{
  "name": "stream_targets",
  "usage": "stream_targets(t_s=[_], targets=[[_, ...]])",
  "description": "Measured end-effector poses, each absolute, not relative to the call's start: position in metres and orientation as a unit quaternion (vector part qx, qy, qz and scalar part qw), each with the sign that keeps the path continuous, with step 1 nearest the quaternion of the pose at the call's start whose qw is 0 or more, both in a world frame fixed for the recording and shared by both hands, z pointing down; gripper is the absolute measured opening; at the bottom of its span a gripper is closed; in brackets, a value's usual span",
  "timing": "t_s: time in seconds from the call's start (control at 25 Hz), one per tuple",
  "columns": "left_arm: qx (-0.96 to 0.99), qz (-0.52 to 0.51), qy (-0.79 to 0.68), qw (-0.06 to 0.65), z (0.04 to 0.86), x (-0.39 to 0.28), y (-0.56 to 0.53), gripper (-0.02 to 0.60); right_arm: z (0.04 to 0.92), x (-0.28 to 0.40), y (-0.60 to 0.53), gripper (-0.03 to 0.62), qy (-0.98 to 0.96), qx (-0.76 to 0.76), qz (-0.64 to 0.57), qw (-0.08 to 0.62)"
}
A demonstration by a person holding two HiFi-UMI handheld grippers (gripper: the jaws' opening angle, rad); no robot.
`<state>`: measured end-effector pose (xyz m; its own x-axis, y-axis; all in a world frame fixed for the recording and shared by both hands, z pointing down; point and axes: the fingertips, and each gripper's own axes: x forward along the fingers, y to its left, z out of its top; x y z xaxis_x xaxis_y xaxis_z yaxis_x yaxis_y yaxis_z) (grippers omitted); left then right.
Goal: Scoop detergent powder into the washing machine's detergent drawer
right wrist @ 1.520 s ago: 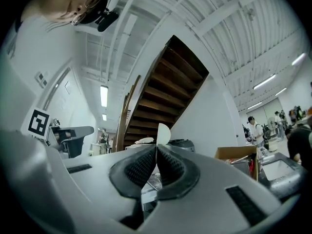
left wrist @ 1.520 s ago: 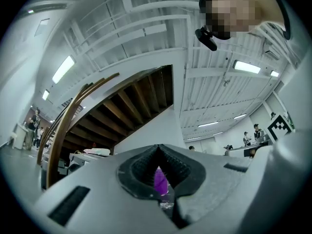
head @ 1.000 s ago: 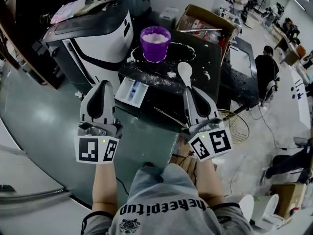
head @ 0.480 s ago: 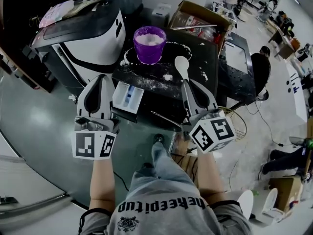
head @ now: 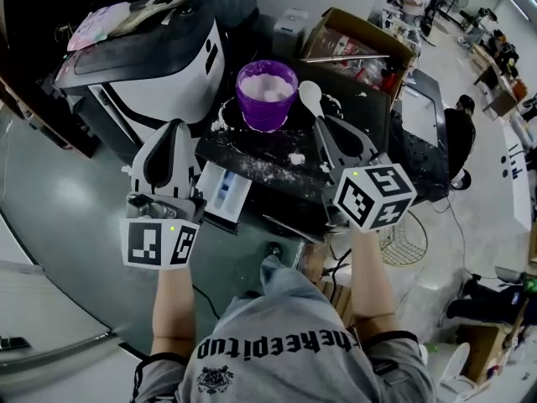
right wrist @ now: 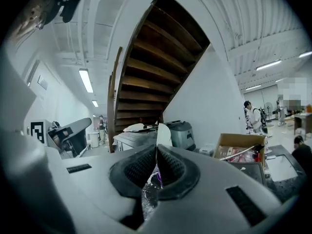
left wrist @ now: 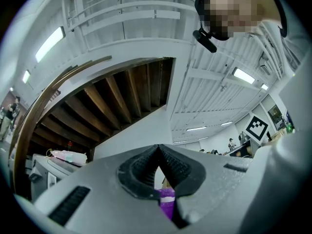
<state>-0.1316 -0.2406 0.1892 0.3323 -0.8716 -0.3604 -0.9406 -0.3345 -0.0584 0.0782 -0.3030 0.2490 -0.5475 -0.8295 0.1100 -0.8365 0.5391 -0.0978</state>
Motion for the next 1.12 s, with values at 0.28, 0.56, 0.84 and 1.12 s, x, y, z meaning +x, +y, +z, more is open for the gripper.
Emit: stream_targets(t_s=[0.28, 0.56, 0.84, 1.12], targets=[[-0.793, 0.121, 0.586, 0.117, 0.201, -0.140, -0.281, 0.004, 0.272, 0.064, -0.375, 0.006, -0.886, 0.439, 0.113, 0.095], [-0.785, 0.108, 0.600, 0.109, 0.212, -0.141, -0.305, 0.003, 0.299, 0.049, -0.418, 0.006, -0.898, 0.377, 0.136, 0.182], [-0.779, 0.103, 0.609, 0.106, 0.217, -0.142, -0.317, 0.003, 0.317, 0.032, -0.453, 0.006, -0.894, 0.342, 0.139, 0.255], [-0.775, 0.099, 0.615, 0.107, 0.223, -0.142, -0.324, 0.003, 0.345, 0.019, -0.481, 0.006, -0.876, 0.309, 0.164, 0.334]])
